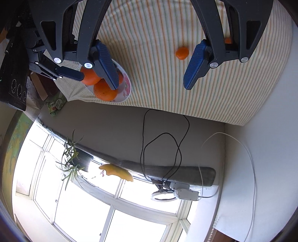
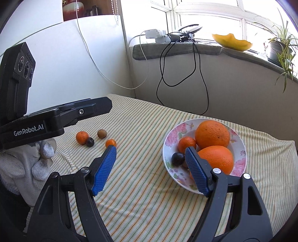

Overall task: Organize fruits
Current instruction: 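Move the left tool to the large mandarin while the right tool moves to the small tangerine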

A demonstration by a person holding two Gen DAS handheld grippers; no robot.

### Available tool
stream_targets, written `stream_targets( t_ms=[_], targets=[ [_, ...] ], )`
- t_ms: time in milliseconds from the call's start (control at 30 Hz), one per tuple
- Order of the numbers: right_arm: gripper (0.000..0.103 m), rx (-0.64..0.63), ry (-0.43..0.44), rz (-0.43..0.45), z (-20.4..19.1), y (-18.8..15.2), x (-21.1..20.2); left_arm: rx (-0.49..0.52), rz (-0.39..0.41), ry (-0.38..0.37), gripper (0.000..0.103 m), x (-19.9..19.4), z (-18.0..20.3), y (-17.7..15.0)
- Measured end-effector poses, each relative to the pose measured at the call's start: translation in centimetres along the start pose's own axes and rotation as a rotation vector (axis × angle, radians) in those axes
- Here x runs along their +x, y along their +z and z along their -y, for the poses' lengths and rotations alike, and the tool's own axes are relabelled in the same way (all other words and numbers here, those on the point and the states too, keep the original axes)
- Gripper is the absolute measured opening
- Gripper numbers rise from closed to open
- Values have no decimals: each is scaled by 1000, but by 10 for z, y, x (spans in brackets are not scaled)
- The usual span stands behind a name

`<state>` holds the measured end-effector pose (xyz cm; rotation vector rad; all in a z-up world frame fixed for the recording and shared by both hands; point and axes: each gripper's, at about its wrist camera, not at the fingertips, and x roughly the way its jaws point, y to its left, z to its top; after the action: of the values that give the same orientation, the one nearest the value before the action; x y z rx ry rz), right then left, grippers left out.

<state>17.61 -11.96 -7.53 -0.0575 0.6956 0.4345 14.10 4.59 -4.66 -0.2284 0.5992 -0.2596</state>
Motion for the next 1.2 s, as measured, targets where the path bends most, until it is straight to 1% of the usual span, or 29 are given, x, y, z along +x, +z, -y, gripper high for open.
stream_targets(
  t_ms=[300, 400, 567, 633, 700, 833, 900, 1067, 1133, 1167, 1200],
  targets=[
    [79, -12, 30, -10, -12, 5, 11, -94, -13, 93, 71, -21, -63, -22],
    [79, -25, 40, -19, -20, 5, 18, -122, -25, 117, 67, -26, -81, -31],
    [79, -45, 58, -34, -30, 6, 28, -149, -49, 135, 58, -31, -98, -47],
    [79, -50, 69, -43, -34, 8, 32, -147, -59, 136, 56, -31, -101, -52],
    [79, -57, 77, -48, -37, 9, 37, -147, -70, 141, 56, -29, -104, -55],
    [77, -75, 90, -65, -46, 10, 46, -161, -89, 132, 49, -26, -110, -62],
    [73, -85, 101, -78, -51, 10, 51, -163, -98, 126, 46, -23, -112, -63],
    [71, -109, 118, -110, -62, 11, 66, -165, -127, 114, 46, -9, -114, -63],
    [69, -119, 125, -126, -66, 9, 73, -170, -137, 109, 46, -4, -115, -64],
    [62, -124, 128, -137, -69, 9, 78, -170, -141, 107, 46, -2, -115, -64],
    [57, -128, 131, -149, -71, 9, 83, -170, -145, 107, 46, -1, -115, -66]
  ],
)
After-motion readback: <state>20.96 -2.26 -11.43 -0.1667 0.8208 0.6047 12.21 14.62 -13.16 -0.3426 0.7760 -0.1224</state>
